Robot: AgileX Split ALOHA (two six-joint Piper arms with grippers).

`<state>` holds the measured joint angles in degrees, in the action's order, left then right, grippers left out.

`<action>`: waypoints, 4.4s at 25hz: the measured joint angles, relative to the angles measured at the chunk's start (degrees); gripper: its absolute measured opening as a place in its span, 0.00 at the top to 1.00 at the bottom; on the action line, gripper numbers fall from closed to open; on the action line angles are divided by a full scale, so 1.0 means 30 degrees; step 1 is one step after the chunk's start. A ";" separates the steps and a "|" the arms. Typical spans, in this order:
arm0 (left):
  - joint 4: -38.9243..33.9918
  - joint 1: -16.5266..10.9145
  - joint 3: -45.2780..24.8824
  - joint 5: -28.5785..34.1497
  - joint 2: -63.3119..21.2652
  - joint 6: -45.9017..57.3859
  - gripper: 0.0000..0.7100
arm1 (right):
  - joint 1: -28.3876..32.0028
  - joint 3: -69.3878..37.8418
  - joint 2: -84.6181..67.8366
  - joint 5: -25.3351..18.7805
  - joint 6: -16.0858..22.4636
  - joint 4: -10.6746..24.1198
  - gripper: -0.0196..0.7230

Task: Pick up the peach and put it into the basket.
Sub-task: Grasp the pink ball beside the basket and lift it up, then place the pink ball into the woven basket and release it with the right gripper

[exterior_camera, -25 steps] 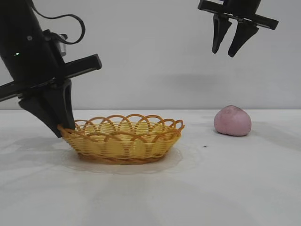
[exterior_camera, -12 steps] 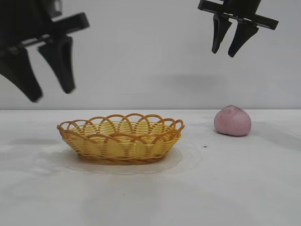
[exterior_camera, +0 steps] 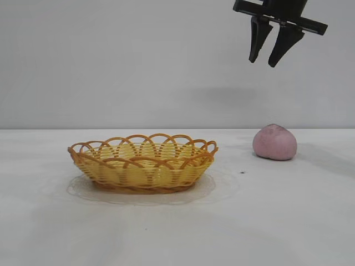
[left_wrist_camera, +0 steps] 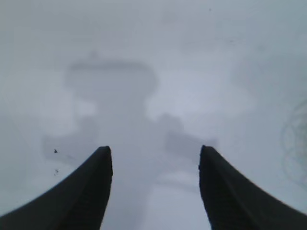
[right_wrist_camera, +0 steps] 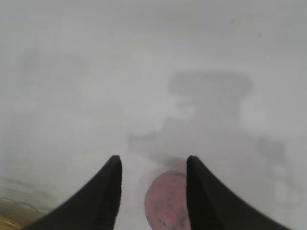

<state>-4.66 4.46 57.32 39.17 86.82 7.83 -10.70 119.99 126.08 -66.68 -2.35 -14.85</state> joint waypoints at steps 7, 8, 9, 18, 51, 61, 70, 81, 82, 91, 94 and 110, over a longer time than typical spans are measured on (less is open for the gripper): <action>-0.0249 -0.0086 -0.1205 0.1064 -0.5590 0.0000 0.49 | 0.0000 0.0000 0.0000 0.0000 -0.0260 -0.0196 0.56; -0.0288 -0.0086 -0.1697 0.1279 -0.6539 0.0000 0.49 | 0.0000 0.0000 0.0000 0.0037 -0.0306 -0.0239 0.56; -0.0319 -0.0086 -0.2238 0.1585 -0.7651 0.0000 0.49 | 0.0000 0.0000 0.0000 0.0037 -0.0381 -0.0239 0.56; -0.0855 -0.0086 -0.6614 0.6437 -1.5699 0.0000 0.49 | 0.0000 0.0000 0.0000 0.0037 -0.0564 -0.0288 0.56; 0.1271 -0.0086 -0.9737 0.8439 -2.9306 -0.1567 0.49 | -0.0084 0.0000 0.0045 -0.1444 0.0270 0.1908 0.56; 0.1271 -0.0086 -0.9737 0.8366 -2.9306 -0.1567 0.49 | -0.1647 -0.1786 0.1292 -0.1405 0.0513 0.2579 0.56; 0.1282 -0.0086 -0.9737 0.8366 -2.9306 -0.1567 0.49 | -0.1325 -0.3569 0.1292 -0.1316 -0.0374 0.2801 0.56; 0.1316 -0.0086 -0.9737 0.8366 -2.9306 -0.1597 0.49 | -0.1325 -0.3627 0.2559 -0.1238 -0.1801 0.1882 0.74; 0.1316 -0.0086 -0.9737 0.8366 -2.9306 -0.1597 0.49 | -0.1325 -0.3627 0.2616 -0.1200 -0.2049 0.1698 0.83; 0.1316 -0.0086 -0.9737 0.8366 -2.9306 -0.1597 0.49 | -0.1504 -0.3627 0.1249 -0.1032 -0.2524 0.0949 0.97; 0.1316 -0.0086 -0.9737 0.8366 -2.9306 -0.1597 0.49 | -0.1575 -0.3659 -0.0192 -0.1147 -0.2693 0.0855 0.97; 0.1316 -0.0086 -0.9737 0.8366 -2.9306 -0.1639 0.49 | -0.7827 -0.3659 -0.3270 -0.1500 -0.1279 0.1574 0.97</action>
<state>-0.71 4.20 28.11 64.27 -1.09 2.91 -34.18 109.01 116.27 -71.18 -6.19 -10.12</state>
